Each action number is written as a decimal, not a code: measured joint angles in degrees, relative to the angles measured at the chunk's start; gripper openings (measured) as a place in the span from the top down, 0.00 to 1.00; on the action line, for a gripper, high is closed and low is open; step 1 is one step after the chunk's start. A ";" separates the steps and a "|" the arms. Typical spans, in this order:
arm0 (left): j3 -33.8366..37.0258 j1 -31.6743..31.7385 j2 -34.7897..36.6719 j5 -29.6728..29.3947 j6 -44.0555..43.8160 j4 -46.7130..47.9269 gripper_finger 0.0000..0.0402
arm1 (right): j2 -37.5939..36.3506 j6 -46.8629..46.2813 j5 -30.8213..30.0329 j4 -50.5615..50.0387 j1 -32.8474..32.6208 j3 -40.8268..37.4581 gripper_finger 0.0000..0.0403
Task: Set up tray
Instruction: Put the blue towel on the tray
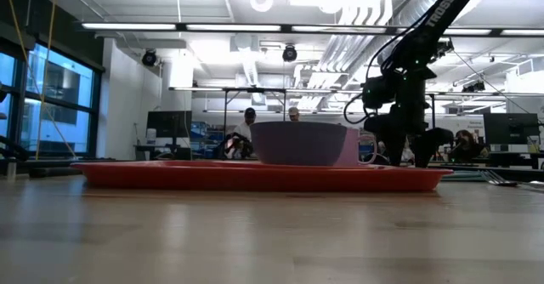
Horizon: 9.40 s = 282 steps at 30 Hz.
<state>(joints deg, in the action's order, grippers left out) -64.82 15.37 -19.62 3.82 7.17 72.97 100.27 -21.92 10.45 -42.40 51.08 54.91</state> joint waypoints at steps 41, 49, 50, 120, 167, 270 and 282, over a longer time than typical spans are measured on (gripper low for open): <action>0.00 0.01 0.01 -1.01 0.47 0.02 0.62 | 3.06 -2.50 -4.51 -4.18 -6.09 1.25 0.46; 0.00 -0.01 0.00 -0.95 0.45 0.02 0.62 | 3.10 -2.24 -4.50 -4.28 -6.02 1.24 0.65; 0.00 0.00 0.01 -0.95 0.44 0.02 0.62 | 3.12 -1.96 -4.07 -4.32 -6.03 1.22 0.66; 0.00 0.00 0.00 -0.40 -0.34 0.01 0.62 | -8.62 0.08 1.16 -0.70 -5.93 -12.48 0.63; 0.01 0.01 0.00 -0.18 0.03 0.00 0.62 | -33.17 -0.42 -7.53 -11.97 -6.09 -5.05 1.00; 0.02 0.01 -25.76 -7.14 3.49 -37.51 0.62 | 10.33 2.90 -31.57 7.30 -41.24 64.20 1.00; 0.02 -0.01 -33.32 -0.51 5.40 -46.40 0.62 | 10.31 4.18 -31.15 9.24 -41.83 64.26 1.00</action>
<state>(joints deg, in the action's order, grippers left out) -64.79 15.35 -52.93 3.31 12.57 26.56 110.59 -17.74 -20.70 -33.17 9.26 119.17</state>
